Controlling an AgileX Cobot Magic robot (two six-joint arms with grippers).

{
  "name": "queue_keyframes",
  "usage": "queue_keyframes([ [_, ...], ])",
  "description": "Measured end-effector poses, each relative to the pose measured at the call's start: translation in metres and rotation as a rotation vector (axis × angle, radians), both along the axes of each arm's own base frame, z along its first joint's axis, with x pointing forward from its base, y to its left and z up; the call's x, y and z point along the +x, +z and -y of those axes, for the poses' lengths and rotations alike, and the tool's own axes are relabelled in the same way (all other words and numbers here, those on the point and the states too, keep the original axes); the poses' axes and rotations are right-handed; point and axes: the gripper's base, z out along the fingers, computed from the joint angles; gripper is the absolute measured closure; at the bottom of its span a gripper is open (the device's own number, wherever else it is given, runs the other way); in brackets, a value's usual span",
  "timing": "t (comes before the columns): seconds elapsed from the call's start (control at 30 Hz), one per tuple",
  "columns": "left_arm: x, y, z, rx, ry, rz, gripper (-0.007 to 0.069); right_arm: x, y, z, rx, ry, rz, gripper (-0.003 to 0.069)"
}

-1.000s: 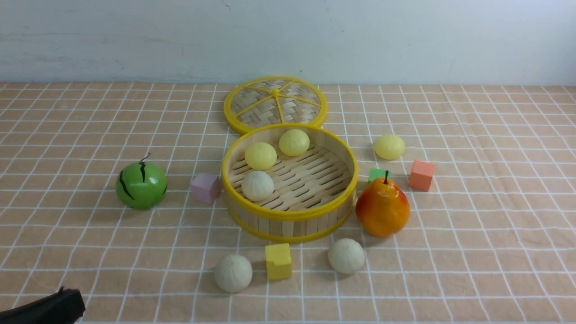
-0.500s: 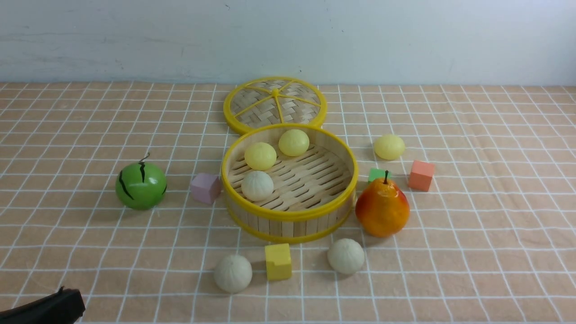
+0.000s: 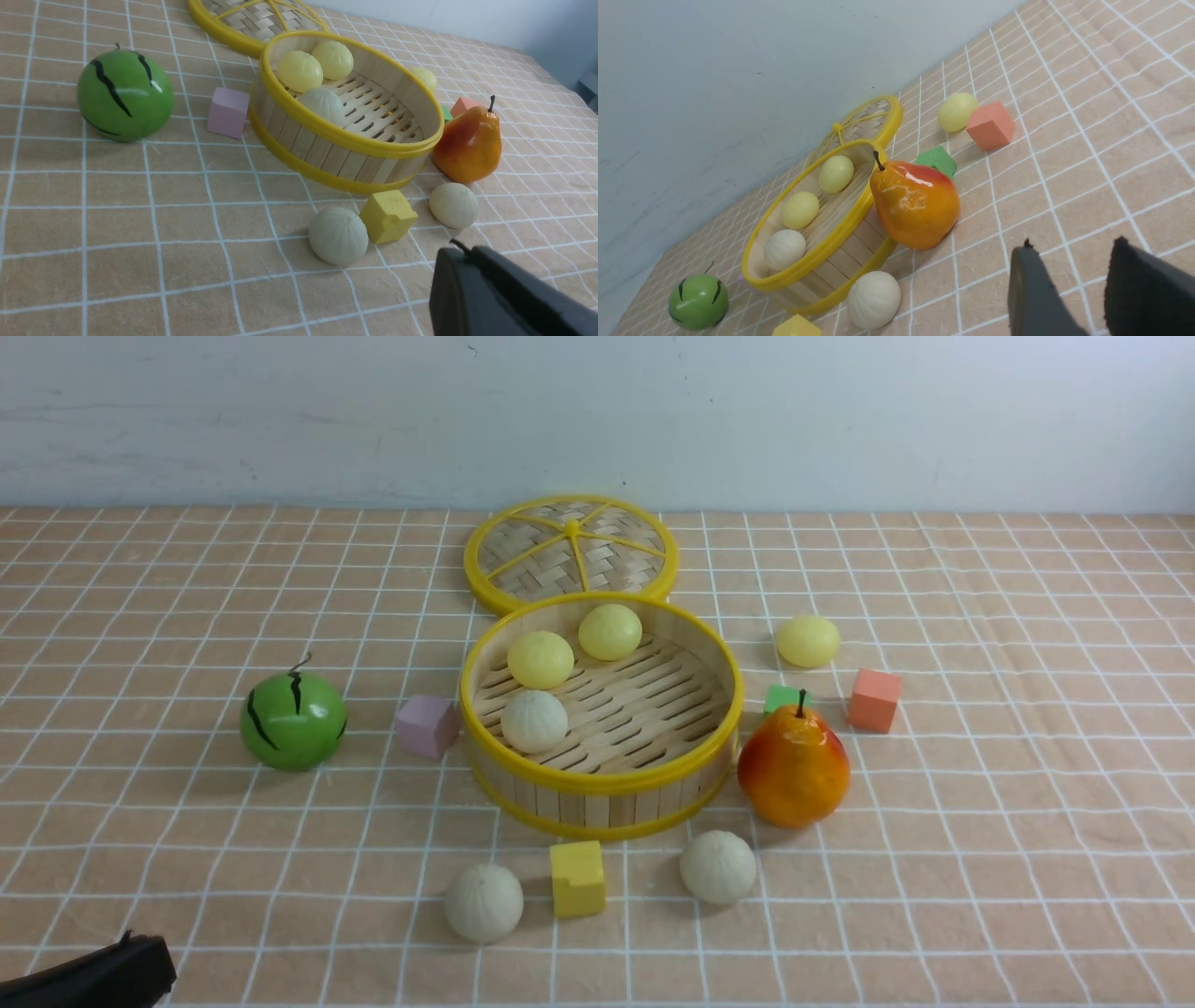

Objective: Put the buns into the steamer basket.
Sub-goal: Use the left arm to grab a steamed stuffed bun

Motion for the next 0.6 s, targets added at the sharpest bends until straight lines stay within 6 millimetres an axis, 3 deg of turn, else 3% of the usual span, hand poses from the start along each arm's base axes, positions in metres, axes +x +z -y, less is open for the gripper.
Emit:
queue_keyframes([
  [0.27,0.0000,0.0002,0.0001,-0.006,0.000,0.000,0.0607,0.0000,-0.0003,0.0003,-0.023,-0.001,0.001,0.0419],
  [0.6,-0.0003,0.0042,0.0026,-0.178,0.009,-0.037,0.0603,0.0000,-0.0004,0.0003,-0.025,-0.001,0.000,0.0419],
])
